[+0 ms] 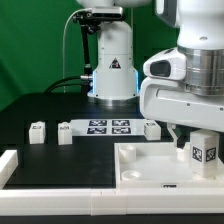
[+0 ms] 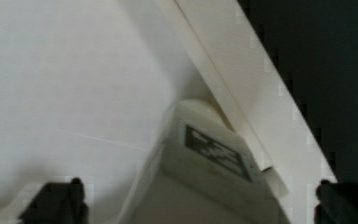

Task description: Assemble one leg

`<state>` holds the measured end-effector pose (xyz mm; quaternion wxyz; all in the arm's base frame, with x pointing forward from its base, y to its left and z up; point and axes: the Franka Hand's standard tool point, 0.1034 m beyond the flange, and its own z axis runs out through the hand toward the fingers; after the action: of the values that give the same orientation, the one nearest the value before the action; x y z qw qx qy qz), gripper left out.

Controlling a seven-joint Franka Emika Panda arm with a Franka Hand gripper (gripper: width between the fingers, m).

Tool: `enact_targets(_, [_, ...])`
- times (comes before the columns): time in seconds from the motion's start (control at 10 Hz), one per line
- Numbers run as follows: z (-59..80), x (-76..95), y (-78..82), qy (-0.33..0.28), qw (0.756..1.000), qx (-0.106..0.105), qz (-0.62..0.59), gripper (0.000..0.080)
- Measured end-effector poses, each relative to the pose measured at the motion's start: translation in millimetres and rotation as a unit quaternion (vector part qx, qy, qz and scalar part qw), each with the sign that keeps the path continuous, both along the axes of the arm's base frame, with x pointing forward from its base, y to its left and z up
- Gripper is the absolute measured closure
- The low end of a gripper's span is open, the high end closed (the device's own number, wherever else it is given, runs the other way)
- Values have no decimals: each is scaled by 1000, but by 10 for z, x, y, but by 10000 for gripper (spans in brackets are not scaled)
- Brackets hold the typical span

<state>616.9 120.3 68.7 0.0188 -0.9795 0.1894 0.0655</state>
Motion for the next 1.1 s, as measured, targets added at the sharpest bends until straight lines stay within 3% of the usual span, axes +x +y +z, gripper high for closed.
enact_targets(0.3, [18,1,-18,-10,989,17,146,151])
enact_targets(0.7, [9,14,-100,-19,947,28,321,151])
enact_targets(1.0, [9,13,-100,-19,949,28,314,508])
enact_targets(1.1, [8,13,-100,-18,954,26,297,508])
